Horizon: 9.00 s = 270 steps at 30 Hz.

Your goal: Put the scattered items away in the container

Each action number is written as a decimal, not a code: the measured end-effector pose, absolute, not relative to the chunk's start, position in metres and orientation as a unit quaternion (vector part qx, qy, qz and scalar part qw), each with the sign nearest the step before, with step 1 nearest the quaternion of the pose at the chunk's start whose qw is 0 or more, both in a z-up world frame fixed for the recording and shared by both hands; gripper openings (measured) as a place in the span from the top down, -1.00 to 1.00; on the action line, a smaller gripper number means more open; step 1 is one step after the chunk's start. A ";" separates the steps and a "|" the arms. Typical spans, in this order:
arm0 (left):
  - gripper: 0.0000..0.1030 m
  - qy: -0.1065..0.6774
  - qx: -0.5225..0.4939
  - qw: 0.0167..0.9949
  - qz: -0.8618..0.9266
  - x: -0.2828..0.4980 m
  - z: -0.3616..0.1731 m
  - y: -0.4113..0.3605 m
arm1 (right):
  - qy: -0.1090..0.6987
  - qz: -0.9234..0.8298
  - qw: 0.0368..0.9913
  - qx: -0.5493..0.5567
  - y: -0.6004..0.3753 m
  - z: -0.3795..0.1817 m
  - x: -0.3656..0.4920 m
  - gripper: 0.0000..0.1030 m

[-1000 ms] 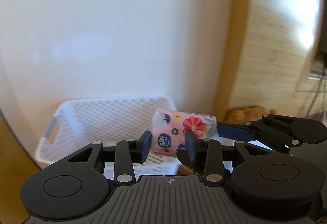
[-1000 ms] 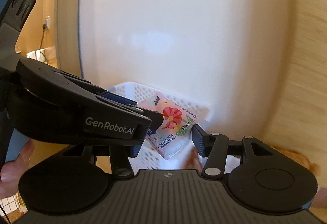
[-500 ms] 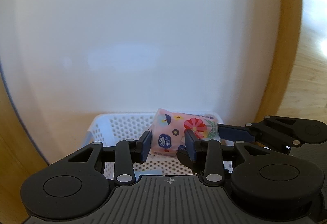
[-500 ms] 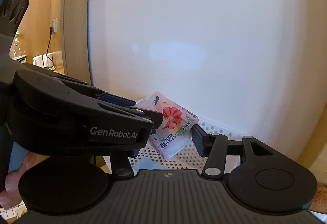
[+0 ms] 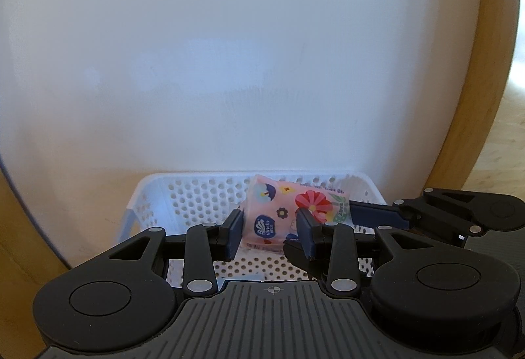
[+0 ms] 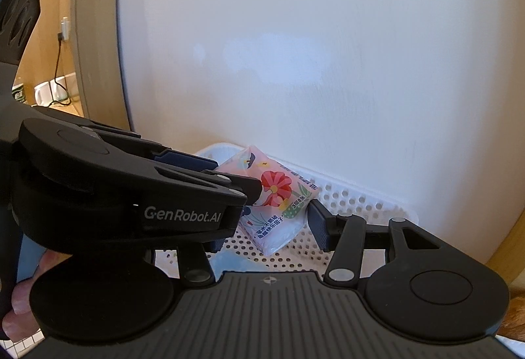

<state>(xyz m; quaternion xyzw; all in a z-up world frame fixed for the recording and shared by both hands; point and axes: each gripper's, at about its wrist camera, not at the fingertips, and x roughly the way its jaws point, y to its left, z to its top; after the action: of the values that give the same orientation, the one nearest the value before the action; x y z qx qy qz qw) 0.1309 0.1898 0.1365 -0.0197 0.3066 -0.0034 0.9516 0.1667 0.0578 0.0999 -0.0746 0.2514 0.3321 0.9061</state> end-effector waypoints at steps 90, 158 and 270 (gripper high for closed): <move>-1.00 0.400 -0.062 0.907 0.117 0.108 0.118 0.195 | 0.350 0.287 0.890 -0.054 0.021 0.098 0.153 -0.88; -1.00 0.513 -0.116 0.851 -0.011 0.047 0.031 0.067 | 0.361 0.117 0.923 0.066 -0.228 0.026 0.053 -0.99; -1.00 0.459 -0.096 0.880 -0.081 0.054 0.024 0.055 | 0.358 0.128 0.925 -0.016 -0.181 0.016 0.060 0.06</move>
<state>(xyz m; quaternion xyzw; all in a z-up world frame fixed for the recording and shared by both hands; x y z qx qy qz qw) 0.0544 0.0551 0.0236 -0.0964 0.4589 -0.0808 0.8795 0.0603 -0.1807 0.0161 -0.0161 0.3581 0.1276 0.9248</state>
